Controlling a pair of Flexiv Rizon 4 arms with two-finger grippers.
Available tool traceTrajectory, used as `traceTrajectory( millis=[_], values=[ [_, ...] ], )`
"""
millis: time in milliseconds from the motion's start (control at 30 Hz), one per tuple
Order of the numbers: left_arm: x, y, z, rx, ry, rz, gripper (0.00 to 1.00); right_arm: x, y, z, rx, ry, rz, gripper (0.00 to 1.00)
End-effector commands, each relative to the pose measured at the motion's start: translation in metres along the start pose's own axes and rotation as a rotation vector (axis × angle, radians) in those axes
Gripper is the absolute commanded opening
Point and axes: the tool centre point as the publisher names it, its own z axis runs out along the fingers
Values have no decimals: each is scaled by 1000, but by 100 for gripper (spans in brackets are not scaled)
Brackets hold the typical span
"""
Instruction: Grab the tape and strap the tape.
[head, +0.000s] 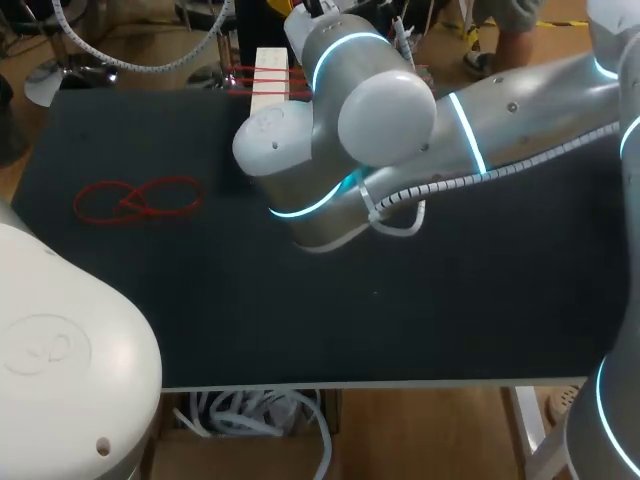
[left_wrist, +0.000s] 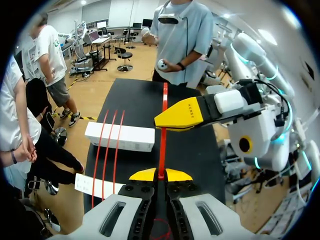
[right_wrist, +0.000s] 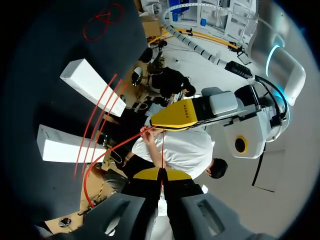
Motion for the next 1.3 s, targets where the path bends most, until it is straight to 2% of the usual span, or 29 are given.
traceTrajectory(
  millis=[33,800,1300],
  values=[
    [0,-1,-1,-4,1,-1,0,-1,1,-1,2,5,-8,0],
    [0,-1,-1,-4,1,-1,0,-3,13,2,8,17,-22,0],
    [0,-1,-1,-4,1,-1,0,-4,35,9,44,40,-55,0]
  ],
)
